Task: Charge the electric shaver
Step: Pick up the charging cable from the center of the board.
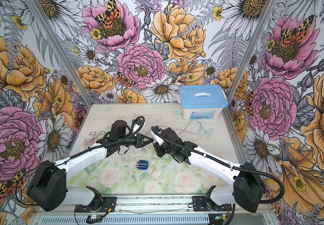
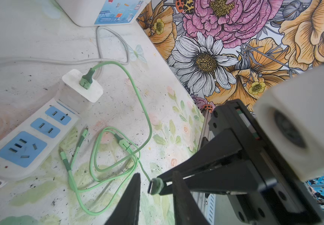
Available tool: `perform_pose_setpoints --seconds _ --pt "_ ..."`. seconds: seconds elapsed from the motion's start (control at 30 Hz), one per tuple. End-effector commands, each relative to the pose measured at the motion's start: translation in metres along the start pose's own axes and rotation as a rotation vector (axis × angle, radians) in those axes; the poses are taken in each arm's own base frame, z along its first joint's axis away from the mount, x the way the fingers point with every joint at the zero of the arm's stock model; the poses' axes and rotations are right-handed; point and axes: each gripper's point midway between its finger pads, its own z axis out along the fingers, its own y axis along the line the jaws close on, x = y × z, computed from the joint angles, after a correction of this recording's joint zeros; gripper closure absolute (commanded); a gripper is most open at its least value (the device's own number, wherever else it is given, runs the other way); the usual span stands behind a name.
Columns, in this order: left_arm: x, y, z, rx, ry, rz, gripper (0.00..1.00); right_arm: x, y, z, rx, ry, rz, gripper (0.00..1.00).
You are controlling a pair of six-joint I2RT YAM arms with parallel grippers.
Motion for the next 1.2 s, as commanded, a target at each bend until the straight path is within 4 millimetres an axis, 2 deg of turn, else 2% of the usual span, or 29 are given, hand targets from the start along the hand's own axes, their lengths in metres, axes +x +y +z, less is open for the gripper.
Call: perform_pose_setpoints --seconds 0.0,0.27,0.53,0.6,0.83,1.17 --pt "-0.007 -0.012 0.001 0.048 -0.005 0.037 0.75 -0.022 -0.002 -0.01 0.012 -0.068 0.003 1.0" --pt "-0.009 -0.016 0.004 0.067 0.001 0.041 0.88 -0.023 -0.001 -0.008 0.005 -0.069 0.002 1.0" --pt "-0.01 -0.012 0.005 0.048 -0.004 0.034 0.9 -0.022 0.002 -0.009 -0.011 -0.066 -0.002 1.0" --pt "-0.011 -0.011 0.004 0.04 -0.01 0.036 0.93 -0.022 0.003 -0.009 -0.018 -0.066 -0.004 1.0" --pt "-0.014 -0.005 0.002 0.016 -0.026 0.029 0.82 -0.021 0.004 -0.009 -0.027 -0.068 -0.002 1.0" --pt "-0.016 -0.006 0.002 0.015 -0.039 0.03 0.84 -0.021 0.005 -0.009 -0.029 -0.07 0.0 1.0"
